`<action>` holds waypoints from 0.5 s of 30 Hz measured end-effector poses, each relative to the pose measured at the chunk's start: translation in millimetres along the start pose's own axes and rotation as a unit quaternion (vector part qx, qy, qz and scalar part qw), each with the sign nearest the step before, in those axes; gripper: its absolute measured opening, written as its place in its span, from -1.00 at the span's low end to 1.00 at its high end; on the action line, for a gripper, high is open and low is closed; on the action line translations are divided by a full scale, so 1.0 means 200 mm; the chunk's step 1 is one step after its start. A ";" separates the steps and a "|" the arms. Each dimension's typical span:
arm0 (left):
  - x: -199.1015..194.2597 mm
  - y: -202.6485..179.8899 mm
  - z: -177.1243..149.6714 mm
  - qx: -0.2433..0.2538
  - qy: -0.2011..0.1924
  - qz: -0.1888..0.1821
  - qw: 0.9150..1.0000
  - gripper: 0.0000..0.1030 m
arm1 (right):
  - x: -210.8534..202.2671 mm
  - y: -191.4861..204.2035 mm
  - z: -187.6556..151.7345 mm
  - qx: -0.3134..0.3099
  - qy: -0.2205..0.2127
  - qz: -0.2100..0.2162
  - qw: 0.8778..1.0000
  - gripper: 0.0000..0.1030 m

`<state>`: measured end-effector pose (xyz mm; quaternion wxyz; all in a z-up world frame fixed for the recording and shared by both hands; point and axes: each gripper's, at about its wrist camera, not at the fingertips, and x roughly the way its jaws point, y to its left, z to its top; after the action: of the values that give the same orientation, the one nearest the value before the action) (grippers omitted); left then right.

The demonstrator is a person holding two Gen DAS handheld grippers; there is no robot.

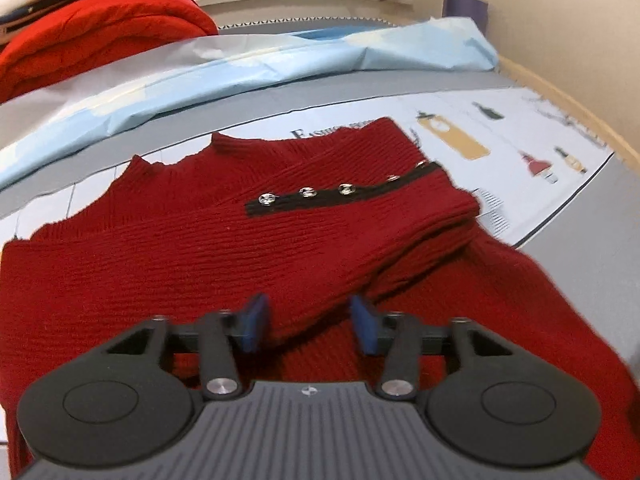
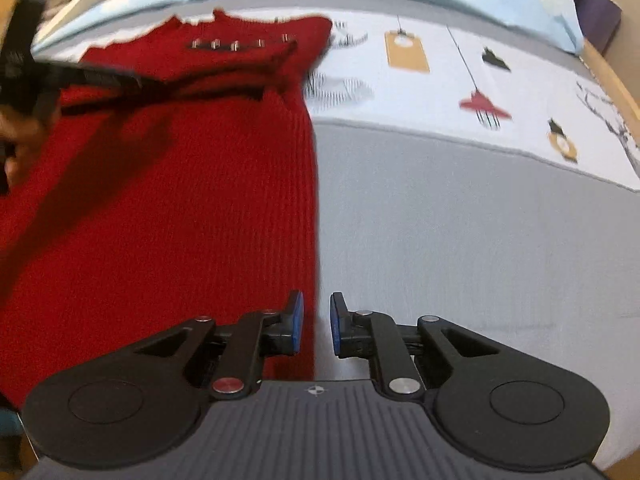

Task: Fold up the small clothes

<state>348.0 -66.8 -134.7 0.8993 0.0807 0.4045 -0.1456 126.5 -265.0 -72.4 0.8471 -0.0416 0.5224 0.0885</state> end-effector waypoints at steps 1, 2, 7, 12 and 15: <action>0.01 0.01 0.01 0.003 0.004 -0.005 1.000 -0.57 | 0.00 0.02 0.03 0.000 -0.005 0.002 1.000 -0.70; 0.00 0.04 0.02 0.002 0.001 -0.011 1.000 -0.85 | 0.00 0.04 0.07 0.000 -0.012 0.005 1.000 -0.69; -0.24 0.41 0.15 -0.069 -0.053 0.025 0.996 -0.90 | 0.06 0.21 0.30 -0.013 -0.041 0.022 0.999 -0.62; -0.55 1.19 0.04 -0.236 -0.064 0.169 0.955 -1.00 | 0.14 0.49 0.54 -0.049 -0.086 0.046 0.994 -0.57; -0.76 1.71 -0.22 -0.341 -0.007 0.437 0.832 -1.00 | 0.22 0.70 0.65 -0.104 -0.121 0.054 0.986 -0.39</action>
<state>333.0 296.8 -39.1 0.8422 -0.0639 0.3447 0.4096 232.0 -101.2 -50.4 0.8891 -0.0900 0.4056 0.1921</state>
